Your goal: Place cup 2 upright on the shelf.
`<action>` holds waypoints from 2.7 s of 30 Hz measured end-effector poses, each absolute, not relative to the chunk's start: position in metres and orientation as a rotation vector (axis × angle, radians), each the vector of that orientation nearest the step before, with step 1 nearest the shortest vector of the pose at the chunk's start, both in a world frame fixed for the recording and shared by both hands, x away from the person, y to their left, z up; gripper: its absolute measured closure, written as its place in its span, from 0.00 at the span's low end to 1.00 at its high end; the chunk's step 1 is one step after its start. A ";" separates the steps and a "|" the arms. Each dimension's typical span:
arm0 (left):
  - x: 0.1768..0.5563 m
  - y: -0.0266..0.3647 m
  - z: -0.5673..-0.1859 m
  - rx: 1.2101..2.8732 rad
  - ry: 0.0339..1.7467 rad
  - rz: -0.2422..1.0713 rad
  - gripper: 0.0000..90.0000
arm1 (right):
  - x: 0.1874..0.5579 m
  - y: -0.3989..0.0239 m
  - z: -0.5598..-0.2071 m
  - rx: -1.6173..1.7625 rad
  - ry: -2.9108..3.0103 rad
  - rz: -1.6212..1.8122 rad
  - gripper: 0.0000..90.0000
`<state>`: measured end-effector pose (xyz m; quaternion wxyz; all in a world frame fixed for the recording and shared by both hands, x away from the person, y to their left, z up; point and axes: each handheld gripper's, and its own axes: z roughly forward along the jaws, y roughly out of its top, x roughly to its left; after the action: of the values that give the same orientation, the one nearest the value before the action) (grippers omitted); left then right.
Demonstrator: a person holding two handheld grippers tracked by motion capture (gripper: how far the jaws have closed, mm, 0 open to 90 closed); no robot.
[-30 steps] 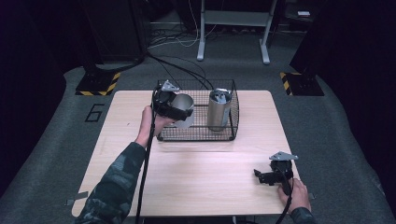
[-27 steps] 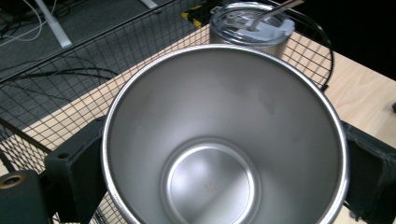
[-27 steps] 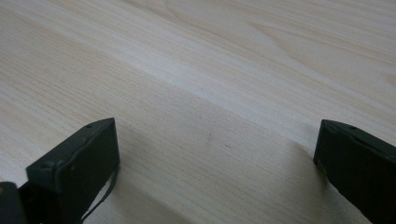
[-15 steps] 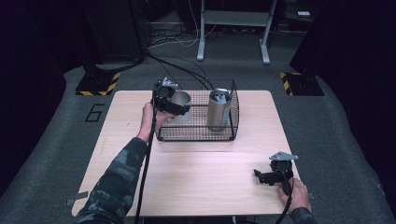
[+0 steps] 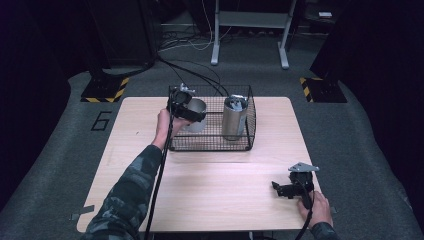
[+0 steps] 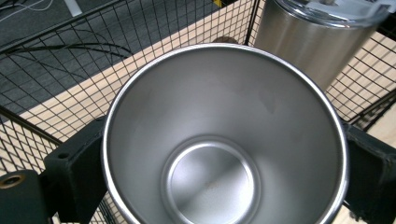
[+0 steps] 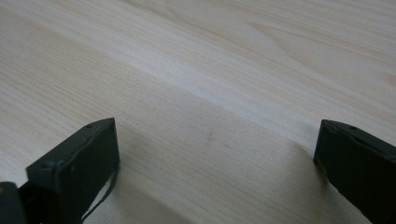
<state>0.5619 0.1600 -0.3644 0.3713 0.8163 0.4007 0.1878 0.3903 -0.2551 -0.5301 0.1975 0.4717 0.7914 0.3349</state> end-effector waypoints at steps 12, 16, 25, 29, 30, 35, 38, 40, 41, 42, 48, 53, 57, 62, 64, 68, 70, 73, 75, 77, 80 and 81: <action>0.580 0.153 -0.379 2.120 1.062 0.481 0.07 | 0.390 -0.255 -0.530 1.320 2.215 0.937 0.00; 0.585 0.150 -0.385 2.129 1.073 0.477 0.07 | 0.390 -0.255 -0.530 1.320 2.215 0.937 0.00; 0.596 0.145 -0.397 2.148 1.098 0.480 0.07 | 0.390 -0.255 -0.530 1.321 2.215 0.938 0.00; 0.600 0.143 -0.401 2.160 1.103 0.473 0.07 | 0.390 -0.255 -0.530 1.321 2.215 0.937 0.00; 0.600 0.143 -0.401 2.160 1.103 0.473 0.07 | 0.390 -0.255 -0.530 1.321 2.215 0.937 0.00; 0.608 0.138 -0.407 2.168 1.127 0.463 0.07 | 0.390 -0.255 -0.530 1.320 2.215 0.937 0.00; 0.611 0.135 -0.409 2.174 1.139 0.464 0.07 | 0.390 -0.255 -0.530 1.321 2.215 0.938 0.00; 0.613 0.133 -0.411 2.177 1.149 0.462 0.07 | 0.390 -0.255 -0.530 1.321 2.215 0.938 0.00; 0.614 0.133 -0.412 2.188 1.148 0.467 0.07 | 0.390 -0.255 -0.530 1.320 2.216 0.938 0.00; 0.615 0.132 -0.413 2.192 1.151 0.465 0.07 | 0.390 -0.255 -0.530 1.329 2.207 0.940 0.00; 0.620 0.131 -0.421 2.217 1.178 0.455 0.07 | 0.390 -0.255 -0.530 1.320 2.214 0.937 0.00; 0.622 0.129 -0.427 2.231 1.192 0.440 0.07 | 0.390 -0.255 -0.530 1.320 2.215 0.938 0.00; 0.623 0.129 -0.429 2.237 1.203 0.439 0.07 | 0.390 -0.255 -0.530 1.320 2.214 0.938 0.00; 0.623 0.129 -0.430 2.245 1.199 0.429 0.07 | 0.390 -0.255 -0.530 1.320 2.215 0.938 0.00; 0.623 0.129 -0.429 2.258 1.199 0.428 0.06 | 0.390 -0.255 -0.530 1.320 2.214 0.938 0.00; 0.621 0.129 -0.428 2.260 1.209 0.425 0.05 | 0.390 -0.255 -0.530 1.321 2.214 0.938 0.00; 0.620 0.131 -0.427 2.234 1.222 0.411 0.00 | 0.390 -0.255 -0.530 1.320 2.215 0.938 0.00; 0.617 0.134 -0.423 2.204 1.227 0.415 0.00 | 0.390 -0.255 -0.530 1.321 2.215 0.937 0.00; 0.615 0.135 -0.419 2.201 1.219 0.427 0.00 | 0.390 -0.255 -0.530 1.321 2.214 0.938 0.00; 0.611 0.135 -0.415 2.167 1.212 0.441 0.00 | 0.390 -0.255 -0.530 1.321 2.215 0.938 0.00; 0.606 0.137 -0.404 2.172 1.181 0.449 0.00 | 0.390 -0.255 -0.530 1.321 2.215 0.938 0.00; 0.606 0.137 -0.404 2.172 1.181 0.449 0.00 | 0.390 -0.255 -0.530 1.320 2.214 0.938 0.00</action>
<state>0.6058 0.1372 -0.4043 0.3092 0.8220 0.4471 0.1699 0.3903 -0.2550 -0.5301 0.1978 0.4717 0.7912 0.3351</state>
